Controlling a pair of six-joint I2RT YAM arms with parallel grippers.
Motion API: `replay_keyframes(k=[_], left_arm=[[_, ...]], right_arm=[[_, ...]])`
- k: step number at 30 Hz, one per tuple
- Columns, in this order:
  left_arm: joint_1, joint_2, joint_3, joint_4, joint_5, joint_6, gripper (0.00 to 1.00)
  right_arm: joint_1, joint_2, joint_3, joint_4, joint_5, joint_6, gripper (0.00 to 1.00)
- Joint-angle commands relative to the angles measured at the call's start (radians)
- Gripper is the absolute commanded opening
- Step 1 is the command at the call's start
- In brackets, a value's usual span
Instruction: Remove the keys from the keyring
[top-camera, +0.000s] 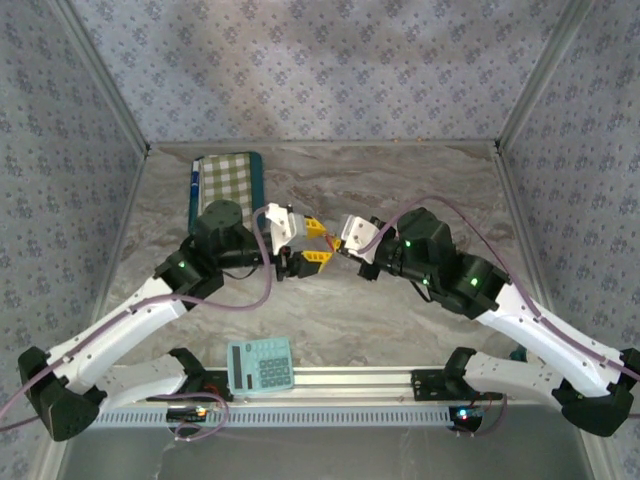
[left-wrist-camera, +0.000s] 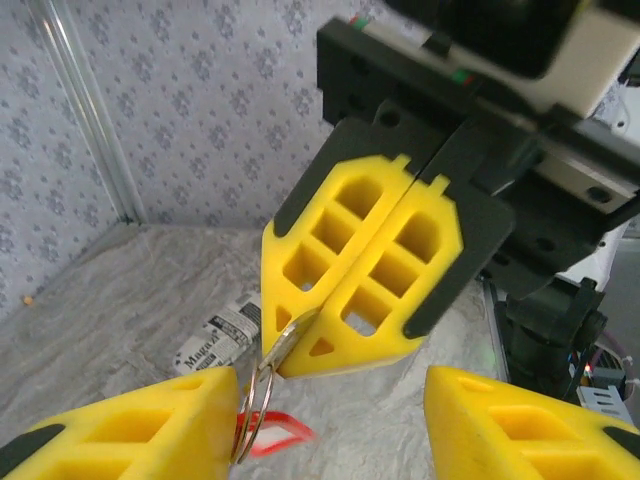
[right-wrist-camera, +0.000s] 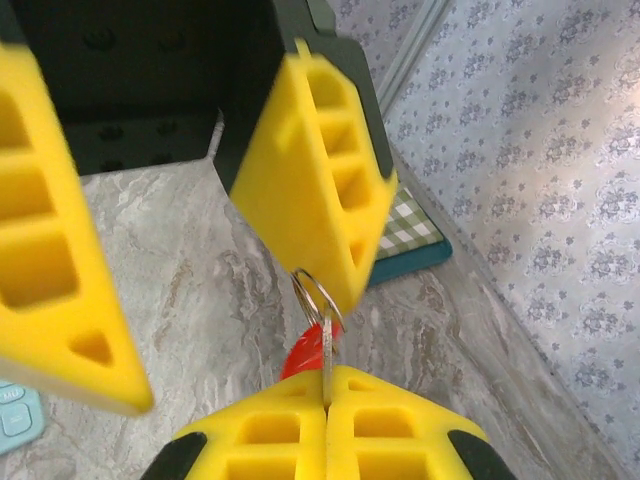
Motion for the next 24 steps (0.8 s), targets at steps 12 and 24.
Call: replay_keyframes(k=[12, 24], left_arm=[[0.031, -0.051, -0.007, -0.026, -0.006, 0.007, 0.48], [0.047, -0.031, 0.025, -0.056, 0.031, 0.020, 0.38]], right_arm=[[-0.035, -0.028, -0.004, 0.031, -0.094, 0.053, 0.00], [-0.044, -0.025, -0.005, 0.041, -0.116, 0.060, 0.00]])
